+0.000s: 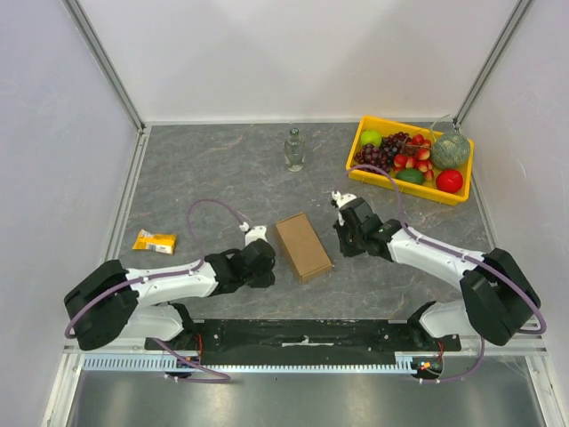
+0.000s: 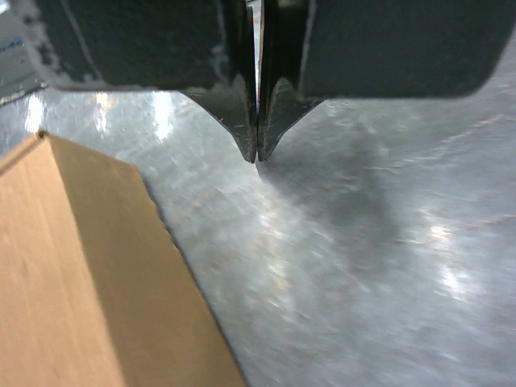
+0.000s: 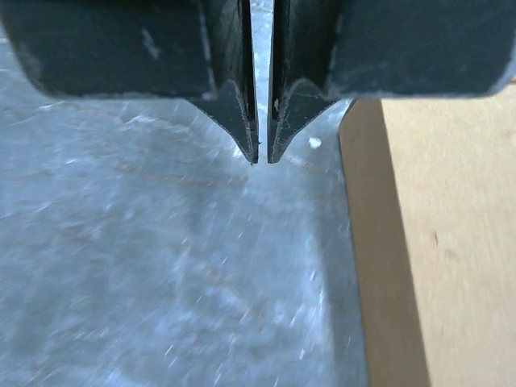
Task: Fold the paper box
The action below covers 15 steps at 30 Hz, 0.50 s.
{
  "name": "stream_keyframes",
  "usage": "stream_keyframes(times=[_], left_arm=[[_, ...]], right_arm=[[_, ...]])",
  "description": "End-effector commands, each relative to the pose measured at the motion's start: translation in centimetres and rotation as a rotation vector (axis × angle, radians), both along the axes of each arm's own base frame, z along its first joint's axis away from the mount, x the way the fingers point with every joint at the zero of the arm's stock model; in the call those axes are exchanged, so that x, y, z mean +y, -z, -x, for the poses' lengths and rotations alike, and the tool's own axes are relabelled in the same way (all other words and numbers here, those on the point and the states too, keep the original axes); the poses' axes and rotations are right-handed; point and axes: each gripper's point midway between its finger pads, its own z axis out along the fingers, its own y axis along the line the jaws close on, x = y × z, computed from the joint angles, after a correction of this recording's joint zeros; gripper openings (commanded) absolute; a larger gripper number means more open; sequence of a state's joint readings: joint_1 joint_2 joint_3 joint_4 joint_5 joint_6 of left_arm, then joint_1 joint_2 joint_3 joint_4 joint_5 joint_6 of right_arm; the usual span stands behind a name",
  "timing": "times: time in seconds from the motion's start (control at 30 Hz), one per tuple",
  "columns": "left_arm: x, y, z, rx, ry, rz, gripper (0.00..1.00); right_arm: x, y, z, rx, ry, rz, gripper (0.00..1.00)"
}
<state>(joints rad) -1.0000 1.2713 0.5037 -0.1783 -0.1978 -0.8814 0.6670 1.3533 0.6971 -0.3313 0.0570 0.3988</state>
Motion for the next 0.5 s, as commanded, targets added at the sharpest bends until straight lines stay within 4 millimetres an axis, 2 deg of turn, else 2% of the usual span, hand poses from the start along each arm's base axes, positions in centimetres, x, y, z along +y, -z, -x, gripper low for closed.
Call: stream_keyframes(times=[0.0, 0.13, 0.2, 0.3, 0.47], left_arm=[[3.2, -1.2, -3.4, -0.045, -0.145, -0.020, 0.02], [4.0, -3.0, -7.5, -0.102, -0.181, 0.037, 0.02], [4.1, -4.1, -9.4, -0.141, -0.187, 0.033, 0.02], [3.4, -5.3, -11.8, -0.183, -0.176, 0.031, 0.02], [1.3, -4.9, -14.1, -0.166, -0.129, 0.036, 0.02]], right_arm=[[-0.1, -3.4, -4.6, -0.101, 0.027, 0.015, 0.14], [1.3, -4.6, -8.6, -0.153, -0.009, 0.017, 0.07], [2.3, -3.7, -9.9, -0.133, -0.068, 0.030, 0.00], [4.1, -2.9, -10.9, -0.119, -0.149, 0.006, 0.00], [5.6, -1.1, -12.0, -0.096, -0.210, -0.011, 0.00]])
